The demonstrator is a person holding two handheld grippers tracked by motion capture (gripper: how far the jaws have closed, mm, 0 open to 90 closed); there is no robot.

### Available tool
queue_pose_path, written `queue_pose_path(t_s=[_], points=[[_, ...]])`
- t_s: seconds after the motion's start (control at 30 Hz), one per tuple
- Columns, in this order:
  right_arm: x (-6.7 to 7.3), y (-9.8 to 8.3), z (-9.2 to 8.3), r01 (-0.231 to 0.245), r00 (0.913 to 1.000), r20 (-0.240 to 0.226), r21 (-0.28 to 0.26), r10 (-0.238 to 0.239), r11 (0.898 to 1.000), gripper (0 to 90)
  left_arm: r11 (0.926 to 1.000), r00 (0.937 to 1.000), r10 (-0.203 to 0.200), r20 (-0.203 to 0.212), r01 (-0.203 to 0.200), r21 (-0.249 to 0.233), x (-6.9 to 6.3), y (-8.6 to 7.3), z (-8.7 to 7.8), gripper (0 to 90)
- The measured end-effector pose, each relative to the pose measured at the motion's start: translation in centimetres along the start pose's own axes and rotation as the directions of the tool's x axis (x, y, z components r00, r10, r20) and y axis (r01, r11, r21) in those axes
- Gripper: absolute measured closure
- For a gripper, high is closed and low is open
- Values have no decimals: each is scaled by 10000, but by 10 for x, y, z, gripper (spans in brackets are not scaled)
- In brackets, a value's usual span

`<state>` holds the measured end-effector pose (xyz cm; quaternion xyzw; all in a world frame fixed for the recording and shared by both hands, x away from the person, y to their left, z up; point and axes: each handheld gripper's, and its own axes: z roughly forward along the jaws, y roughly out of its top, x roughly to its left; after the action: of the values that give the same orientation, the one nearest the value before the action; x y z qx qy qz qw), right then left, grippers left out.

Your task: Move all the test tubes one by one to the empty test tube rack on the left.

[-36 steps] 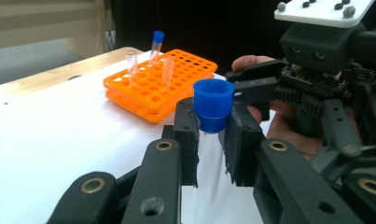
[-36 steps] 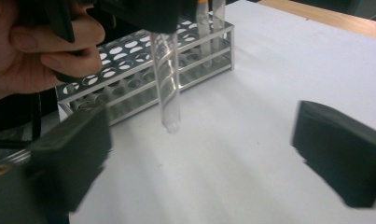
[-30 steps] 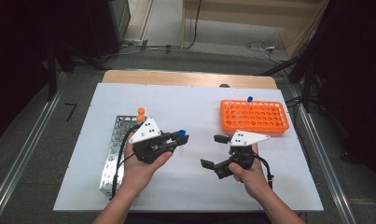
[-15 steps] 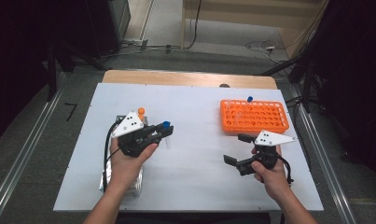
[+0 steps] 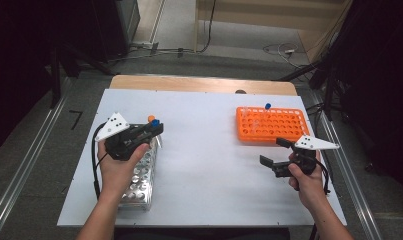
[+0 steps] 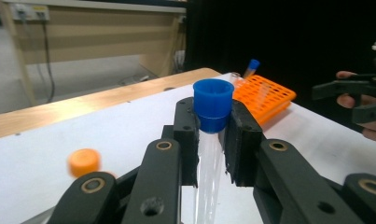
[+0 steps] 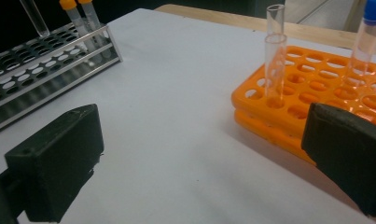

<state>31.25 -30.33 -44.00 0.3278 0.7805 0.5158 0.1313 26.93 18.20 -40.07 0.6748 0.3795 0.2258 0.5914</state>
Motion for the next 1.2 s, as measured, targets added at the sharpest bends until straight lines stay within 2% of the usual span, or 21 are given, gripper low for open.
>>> queue_pose_path(t_s=[0.2, 0.37, 0.5, 0.87, 0.93, 1.07, 1.2], points=[[-8, -3, -1, -114, 9998, 171, 18, 113, 9999, 0, 9999, 9975, 22, -702, -32, -129, 11, -4, -4, 771], [-11, -3, -2, -227, 9995, 240, 21, 226, 9997, 0, 9997, 9927, 145, -1197, -167, -176, 17, -9, -5, 770], [-12, -4, -2, -284, 9993, 262, 20, 283, 9996, 0, 9998, 9887, 70, -1496, -96, -162, 21, -14, -4, 770], [-14, -4, -3, -304, 9990, 326, -27, 305, 9995, 0, 9999, 9819, 129, -1889, -141, -53, 25, -25, -2, 770], [-15, -5, -3, -289, 9991, 316, -49, 291, 9996, 0, 9999, 9823, 120, -1871, -122, 4, 25, -27, -1, 770], [-15, -5, -3, -296, 9990, 334, -24, 296, 9996, 0, 9992, 9817, 272, -1885, -212, 339, 24, -30, 2, 770], [-15, -5, -3, -326, 9989, 347, -16, 326, 9995, 0, 9971, 9782, 349, -2045, -203, 730, 23, -32, 4, 769]])
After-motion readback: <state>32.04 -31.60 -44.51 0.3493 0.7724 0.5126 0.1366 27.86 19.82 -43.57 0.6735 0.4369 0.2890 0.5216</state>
